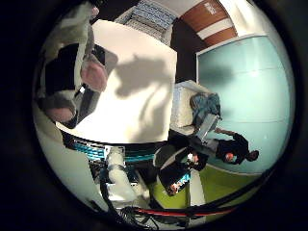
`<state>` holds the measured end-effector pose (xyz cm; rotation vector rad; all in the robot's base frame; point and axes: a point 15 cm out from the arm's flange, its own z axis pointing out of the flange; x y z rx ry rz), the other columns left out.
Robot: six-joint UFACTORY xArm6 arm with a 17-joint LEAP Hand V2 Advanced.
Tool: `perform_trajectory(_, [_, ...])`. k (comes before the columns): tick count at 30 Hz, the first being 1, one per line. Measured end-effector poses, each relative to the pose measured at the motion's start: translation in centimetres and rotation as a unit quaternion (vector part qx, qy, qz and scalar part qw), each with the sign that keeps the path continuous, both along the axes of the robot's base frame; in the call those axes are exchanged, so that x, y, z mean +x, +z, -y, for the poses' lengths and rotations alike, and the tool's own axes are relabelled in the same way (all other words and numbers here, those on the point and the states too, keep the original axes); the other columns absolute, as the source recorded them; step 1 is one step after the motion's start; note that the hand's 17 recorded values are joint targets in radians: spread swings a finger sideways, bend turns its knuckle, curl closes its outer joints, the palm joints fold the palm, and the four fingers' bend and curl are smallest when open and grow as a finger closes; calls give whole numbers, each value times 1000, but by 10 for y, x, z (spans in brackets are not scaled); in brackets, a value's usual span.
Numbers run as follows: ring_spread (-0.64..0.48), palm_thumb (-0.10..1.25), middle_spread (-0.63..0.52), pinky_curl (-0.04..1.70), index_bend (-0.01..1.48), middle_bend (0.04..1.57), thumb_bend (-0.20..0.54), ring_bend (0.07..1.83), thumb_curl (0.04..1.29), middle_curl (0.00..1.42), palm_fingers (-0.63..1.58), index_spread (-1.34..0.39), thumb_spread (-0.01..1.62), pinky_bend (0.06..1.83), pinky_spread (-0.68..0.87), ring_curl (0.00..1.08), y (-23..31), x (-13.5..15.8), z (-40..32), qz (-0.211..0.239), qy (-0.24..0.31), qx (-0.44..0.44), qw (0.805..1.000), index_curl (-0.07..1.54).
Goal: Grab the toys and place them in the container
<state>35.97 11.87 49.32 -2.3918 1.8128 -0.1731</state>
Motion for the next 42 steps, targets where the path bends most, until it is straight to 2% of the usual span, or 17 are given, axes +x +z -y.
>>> perform_trajectory(12, [-274, 1013, -179, 1181, 956, 1262, -12, 1262, 560, 931, 1049, -279, 1145, 1093, -239, 893, -3, 11, -99, -8, 58, 3, 998, 1057])
perform_trajectory(17, [-275, 891, -187, 1132, 892, 1196, -35, 1255, 499, 924, 1015, -290, 1191, 1044, -270, 869, -11, 11, -112, -13, 67, 4, 998, 1048])
perform_trajectory(18, [-278, 833, -196, 1080, 818, 1161, -36, 1250, 470, 910, 999, -305, 1195, 1006, -306, 836, -11, 11, -114, -14, 68, 7, 998, 1035])
perform_trajectory(19, [-293, 773, -207, 1027, 679, 1130, -43, 1236, 444, 885, 880, -322, 1187, 954, -365, 805, -11, 11, -114, -15, 69, 7, 997, 1006])
perform_trajectory(21, [-316, 710, -232, 948, 339, 1029, -33, 1212, 411, 833, 620, -359, 1176, 963, -470, 747, -13, 9, -113, -20, 71, 5, 997, 911])
perform_trajectory(22, [-300, 682, -233, 937, 193, 905, -32, 1159, 398, 788, 332, -395, 1175, 948, -447, 723, -13, 8, -113, -20, 73, 4, 997, 824])
perform_trajectory(23, [-268, 670, -218, 933, 177, 828, -29, 1083, 391, 751, 159, -424, 1171, 878, -380, 695, -13, 8, -112, -20, 75, 3, 997, 763])
perform_trajectory(25, [-147, 644, -161, 881, 166, 630, -27, 932, 375, 630, 38, -463, 1164, 821, -162, 586, -11, 8, -112, -18, 76, 4, 997, 617])
perform_trajectory(29, [94, 588, 32, 813, 124, 393, -31, 806, 354, 481, -75, -452, 1143, 849, 178, 475, -8, 6, -111, -15, 82, 5, 996, 452])
perform_trajectory(31, [174, 557, 111, 758, 129, 339, -29, 738, 345, 432, -65, -445, 1134, 832, 319, 423, -8, 5, -111, -14, 91, 4, 996, 382])
perform_trajectory(34, [222, 547, 153, 678, 134, 309, -23, 685, 340, 393, -35, -438, 1127, 787, 439, 368, -4, 5, -102, -11, 88, 6, 996, 311])
perform_trajectory(38, [226, 545, 146, 594, 147, 294, -21, 643, 337, 366, -3, -424, 1121, 746, 490, 323, 5, -1, -84, -8, 80, 6, 997, 270])
perform_trajectory(42, [214, 566, 112, 521, 162, 302, -16, 614, 333, 355, 31, -412, 1134, 675, 484, 293, 7, -16, -51, -24, 57, 1, 998, 264])
